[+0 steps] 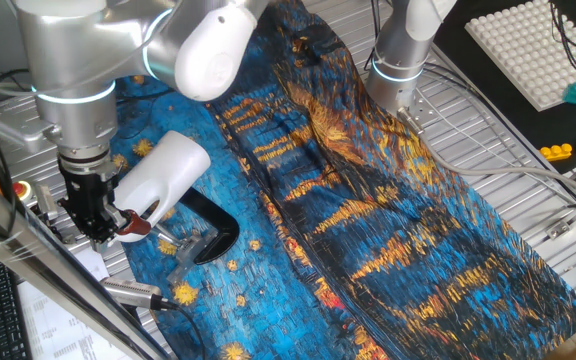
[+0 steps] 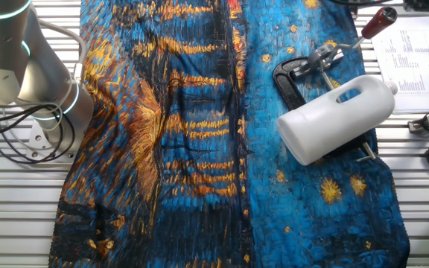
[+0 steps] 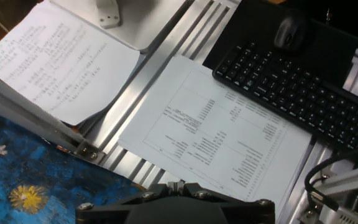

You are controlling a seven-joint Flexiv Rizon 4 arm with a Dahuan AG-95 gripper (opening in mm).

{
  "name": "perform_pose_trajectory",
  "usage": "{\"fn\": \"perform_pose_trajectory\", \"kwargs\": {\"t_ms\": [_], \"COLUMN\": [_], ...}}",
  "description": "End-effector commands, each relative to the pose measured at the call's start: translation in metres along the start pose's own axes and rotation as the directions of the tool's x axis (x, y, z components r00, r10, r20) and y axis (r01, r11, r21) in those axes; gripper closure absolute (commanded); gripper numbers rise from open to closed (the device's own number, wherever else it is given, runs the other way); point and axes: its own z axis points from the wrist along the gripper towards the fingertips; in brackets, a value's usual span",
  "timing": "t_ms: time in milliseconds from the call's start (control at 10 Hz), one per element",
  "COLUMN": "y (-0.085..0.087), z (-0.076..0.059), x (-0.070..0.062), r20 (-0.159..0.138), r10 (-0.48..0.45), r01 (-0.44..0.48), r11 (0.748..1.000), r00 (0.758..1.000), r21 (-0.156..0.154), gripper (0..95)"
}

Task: Push down the lever

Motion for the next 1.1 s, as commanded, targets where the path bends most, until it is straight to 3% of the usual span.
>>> {"fn": "perform_pose_trajectory", "kwargs": {"t_ms": [100, 500, 1100], "y": [-0.002, -0.004, -0.005], "z": [0.003, 0.011, 0.014], "x": [0.001, 0.0, 0.008], "r20": [-0.004, -0.022, -0.088], "r10": [0.005, 0.01, 0.022], "r01": [-0.005, -0.01, -0.025], "r11": [1.0, 1.0, 0.999], "r00": [1.0, 1.0, 0.996], "r21": [-0.002, 0.0, -0.024], "gripper": [95.0, 95.0, 95.0]}}
